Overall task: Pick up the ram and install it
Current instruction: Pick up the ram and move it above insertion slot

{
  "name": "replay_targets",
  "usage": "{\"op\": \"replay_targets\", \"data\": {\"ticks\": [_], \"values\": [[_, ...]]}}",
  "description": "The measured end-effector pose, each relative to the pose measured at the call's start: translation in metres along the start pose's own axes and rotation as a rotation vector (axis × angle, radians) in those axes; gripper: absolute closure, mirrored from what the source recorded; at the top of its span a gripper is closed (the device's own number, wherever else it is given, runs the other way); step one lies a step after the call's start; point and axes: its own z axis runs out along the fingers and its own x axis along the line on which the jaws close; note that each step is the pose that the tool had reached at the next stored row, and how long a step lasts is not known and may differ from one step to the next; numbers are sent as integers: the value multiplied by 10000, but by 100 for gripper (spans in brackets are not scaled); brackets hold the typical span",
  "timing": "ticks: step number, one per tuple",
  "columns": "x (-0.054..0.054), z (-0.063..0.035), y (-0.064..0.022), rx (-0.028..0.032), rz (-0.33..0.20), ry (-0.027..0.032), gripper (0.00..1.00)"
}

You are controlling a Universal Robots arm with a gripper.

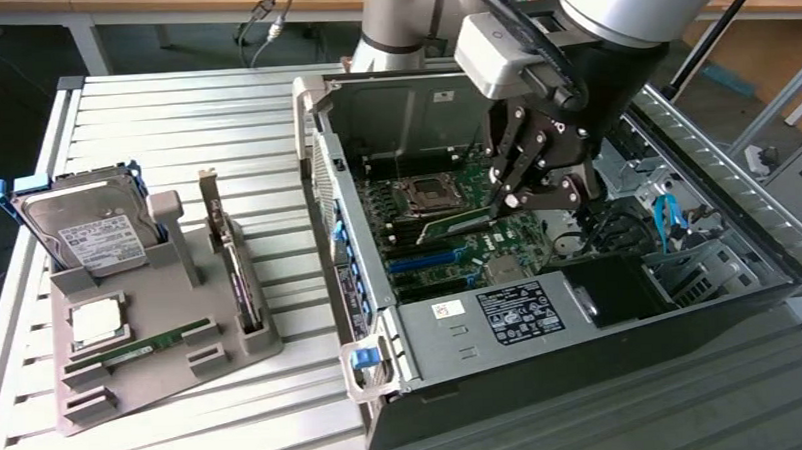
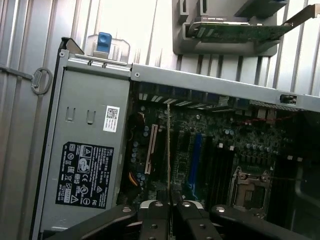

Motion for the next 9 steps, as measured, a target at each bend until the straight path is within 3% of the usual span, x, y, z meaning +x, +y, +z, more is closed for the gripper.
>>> {"op": "replay_targets", "data": {"ticks": [9], "values": [[38, -11, -245, -18, 1, -3, 87]]}}
